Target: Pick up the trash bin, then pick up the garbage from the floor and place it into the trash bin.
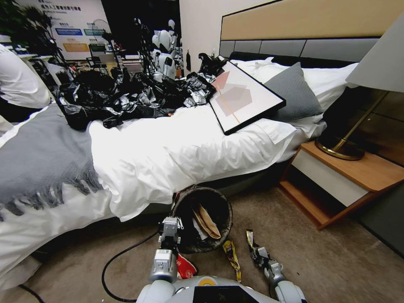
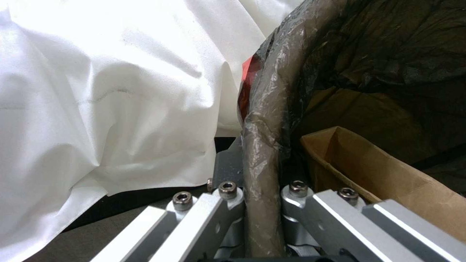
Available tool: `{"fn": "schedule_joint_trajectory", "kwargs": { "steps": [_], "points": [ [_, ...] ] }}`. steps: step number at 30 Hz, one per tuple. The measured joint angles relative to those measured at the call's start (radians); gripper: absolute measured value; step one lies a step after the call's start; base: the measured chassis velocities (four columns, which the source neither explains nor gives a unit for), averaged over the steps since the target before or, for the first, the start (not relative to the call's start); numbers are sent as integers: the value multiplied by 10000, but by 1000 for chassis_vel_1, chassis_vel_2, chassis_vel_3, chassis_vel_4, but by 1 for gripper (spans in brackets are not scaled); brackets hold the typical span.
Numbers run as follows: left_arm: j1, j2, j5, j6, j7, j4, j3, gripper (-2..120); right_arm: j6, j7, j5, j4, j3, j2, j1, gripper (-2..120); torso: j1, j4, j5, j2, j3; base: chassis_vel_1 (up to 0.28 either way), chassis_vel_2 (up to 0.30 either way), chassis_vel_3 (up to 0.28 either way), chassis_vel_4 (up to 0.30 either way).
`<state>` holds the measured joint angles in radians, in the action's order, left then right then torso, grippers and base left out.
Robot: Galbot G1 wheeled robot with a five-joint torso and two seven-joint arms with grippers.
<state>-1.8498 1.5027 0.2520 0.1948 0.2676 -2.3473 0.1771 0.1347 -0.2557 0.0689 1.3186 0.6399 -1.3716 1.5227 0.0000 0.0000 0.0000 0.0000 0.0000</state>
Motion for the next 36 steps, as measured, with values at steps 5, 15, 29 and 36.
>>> {"fn": "schedule_joint_trajectory", "kwargs": {
  "steps": [5,15,29,36],
  "points": [
    [3,-10,-3,-5,0,-1,2,1,46,22,-2,-11,15,-2,-15,0,0,0,0,0,0,0,0,0,0],
    [15,-38,-6,-19,0,76,-13,1,238,136,5,37,14,-40,-11,0,0,0,1,0,0,0,0,0,0],
    [34,-143,-70,-22,6,138,-26,1,1346,602,-955,4902,-353,-239,1012,0,0,2,-3,0,0,0,0,0,0],
    [16,-138,-68,-23,8,159,-64,1,2818,-1279,-1887,7535,-867,-245,1189,0,1,1,-2,0,0,0,0,0,0]
  ]
}}
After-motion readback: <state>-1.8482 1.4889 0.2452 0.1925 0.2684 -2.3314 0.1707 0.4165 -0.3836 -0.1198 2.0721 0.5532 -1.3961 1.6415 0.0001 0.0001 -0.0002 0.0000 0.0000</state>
